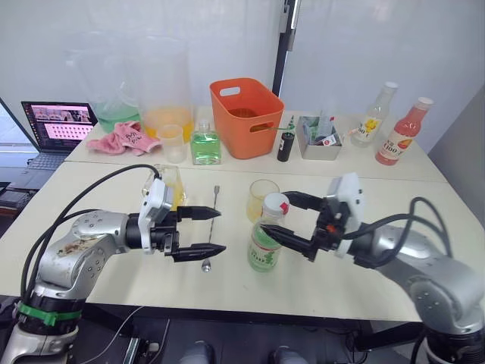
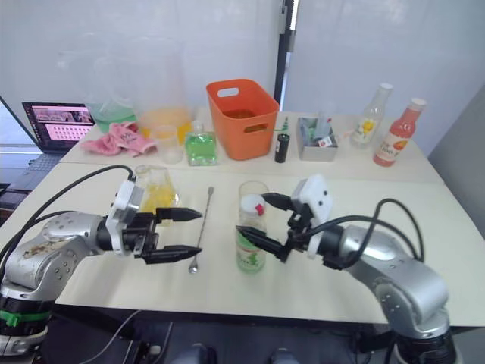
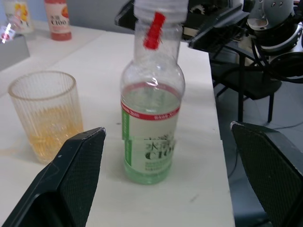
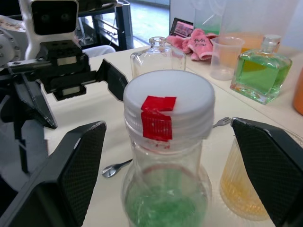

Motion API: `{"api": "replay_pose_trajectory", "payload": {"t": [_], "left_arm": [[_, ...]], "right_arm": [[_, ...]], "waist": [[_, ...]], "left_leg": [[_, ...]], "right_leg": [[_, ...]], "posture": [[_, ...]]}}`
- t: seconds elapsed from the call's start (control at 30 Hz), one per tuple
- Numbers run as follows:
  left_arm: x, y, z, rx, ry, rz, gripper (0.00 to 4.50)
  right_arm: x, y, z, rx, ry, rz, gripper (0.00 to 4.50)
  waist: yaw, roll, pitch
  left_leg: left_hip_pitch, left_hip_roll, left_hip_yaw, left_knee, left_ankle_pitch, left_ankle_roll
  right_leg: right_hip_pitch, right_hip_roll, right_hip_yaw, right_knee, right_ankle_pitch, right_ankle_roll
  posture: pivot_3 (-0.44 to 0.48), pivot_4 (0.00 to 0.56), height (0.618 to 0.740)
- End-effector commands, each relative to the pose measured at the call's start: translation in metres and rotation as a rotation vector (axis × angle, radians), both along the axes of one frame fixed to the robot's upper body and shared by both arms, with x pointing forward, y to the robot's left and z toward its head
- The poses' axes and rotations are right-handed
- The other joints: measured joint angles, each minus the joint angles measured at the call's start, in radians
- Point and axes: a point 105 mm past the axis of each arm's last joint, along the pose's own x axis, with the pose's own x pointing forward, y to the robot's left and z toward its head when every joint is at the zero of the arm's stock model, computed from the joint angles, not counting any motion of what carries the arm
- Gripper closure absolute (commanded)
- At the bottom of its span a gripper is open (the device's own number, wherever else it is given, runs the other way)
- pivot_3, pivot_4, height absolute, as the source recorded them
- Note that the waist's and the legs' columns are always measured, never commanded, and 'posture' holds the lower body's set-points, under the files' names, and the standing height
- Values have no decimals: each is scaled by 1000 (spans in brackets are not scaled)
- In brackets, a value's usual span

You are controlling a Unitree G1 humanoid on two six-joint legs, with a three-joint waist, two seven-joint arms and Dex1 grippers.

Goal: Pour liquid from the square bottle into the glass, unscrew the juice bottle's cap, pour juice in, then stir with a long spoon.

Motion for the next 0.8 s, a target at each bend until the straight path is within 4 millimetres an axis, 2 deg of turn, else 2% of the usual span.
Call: {"api": "replay_pose_trajectory", "payload": {"t": [0.03, 0.13, 0.23, 0.43, 0.8], "left_arm": [[4, -11, 12, -34, -16, -30, 0], [10, -21, 14, -42, -19, -53, 0], [11, -39, 20, -52, -20, -124, 0], [22, -68, 18, -3, -68, -170, 0], [30, -87, 15, -7, -46, -237, 0]], "right_arm": [[-11, -9, 15, 18, -8, 67, 30], [-12, -17, 16, 2, 9, 78, 30], [-12, -27, 19, -11, 21, 84, 30], [-9, -37, 22, -28, 31, 75, 30], [-11, -43, 19, -45, 29, 28, 30]], "waist": [[2, 0, 0], [2, 0, 0], [4, 0, 0], [5, 0, 0], [9, 0, 0]], "left_leg": [[0, 0, 0, 0, 0, 0], [0, 0, -1, 0, 0, 0], [0, 0, -1, 0, 0, 0], [0, -1, -2, 0, 0, 0], [0, -1, -3, 1, 0, 0]], "right_leg": [[0, 0, 0, 0, 0, 0], [0, 0, 0, 0, 0, 0], [0, 1, 0, 0, 0, 0], [0, 1, 1, 0, 0, 0], [1, 2, 1, 0, 0, 0]], "posture": [[0, 150, 739], [0, 150, 739], [0, 150, 739], [0, 150, 739], [0, 150, 739]]}}
